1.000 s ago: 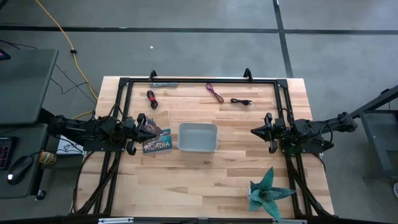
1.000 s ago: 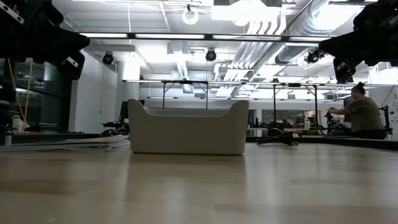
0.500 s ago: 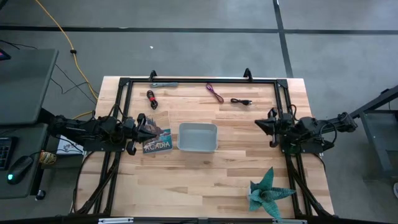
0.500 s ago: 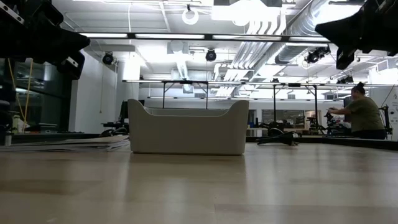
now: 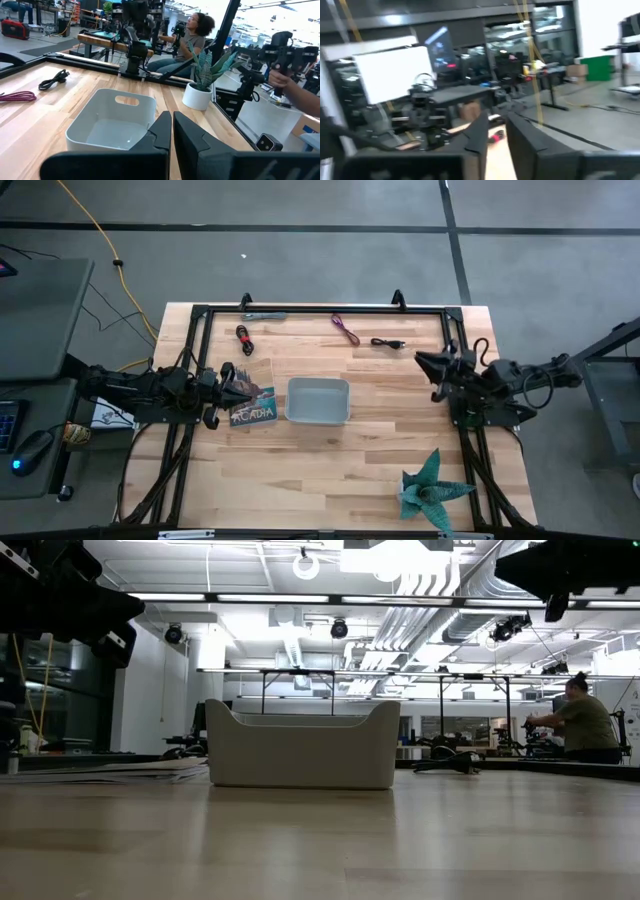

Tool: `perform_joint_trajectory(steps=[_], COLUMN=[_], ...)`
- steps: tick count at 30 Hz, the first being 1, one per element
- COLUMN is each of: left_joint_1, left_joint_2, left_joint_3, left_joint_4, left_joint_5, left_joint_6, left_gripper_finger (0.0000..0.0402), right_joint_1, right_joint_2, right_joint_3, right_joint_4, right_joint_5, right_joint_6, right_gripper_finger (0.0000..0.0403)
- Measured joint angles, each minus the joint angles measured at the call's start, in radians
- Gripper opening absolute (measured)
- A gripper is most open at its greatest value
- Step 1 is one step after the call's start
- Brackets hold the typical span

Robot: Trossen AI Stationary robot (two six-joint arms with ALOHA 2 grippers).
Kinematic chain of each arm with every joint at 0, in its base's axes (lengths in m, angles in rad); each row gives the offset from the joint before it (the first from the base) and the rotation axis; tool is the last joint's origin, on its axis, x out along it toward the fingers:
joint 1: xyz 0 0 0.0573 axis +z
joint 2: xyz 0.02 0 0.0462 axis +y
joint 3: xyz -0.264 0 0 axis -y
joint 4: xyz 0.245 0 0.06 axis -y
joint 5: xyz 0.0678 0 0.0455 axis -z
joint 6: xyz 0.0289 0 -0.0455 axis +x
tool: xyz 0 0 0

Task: Pick and place USB-C Cables
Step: Put the right black charger cable into the gray bin

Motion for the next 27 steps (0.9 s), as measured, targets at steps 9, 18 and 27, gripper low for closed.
perform_joint_trajectory(steps=[9,18,27], left_joint_1=[0.0,0.0,0.0], left_joint_2=[0.0,0.0,0.0], left_joint_3=[0.0,0.0,0.0], left_joint_4=[0.0,0.0,0.0], left_joint_5=[0.0,0.0,0.0], left_joint_6=[0.0,0.0,0.0], left_gripper_finger=[0.0,0.0,0.0], right_joint_1=[-0.035,-0.274,-0.535], right_joint_2=[0.314,0.617,0.89], right_joint_3=[0.274,0.591,0.664], right_joint_4=[-0.174,-0.601,-0.661], right_joint_5=[0.183,0.027,-0.268], right_joint_6=[0.01,0.201,0.213], right_gripper_finger=[0.0174,0.0184,0.0183])
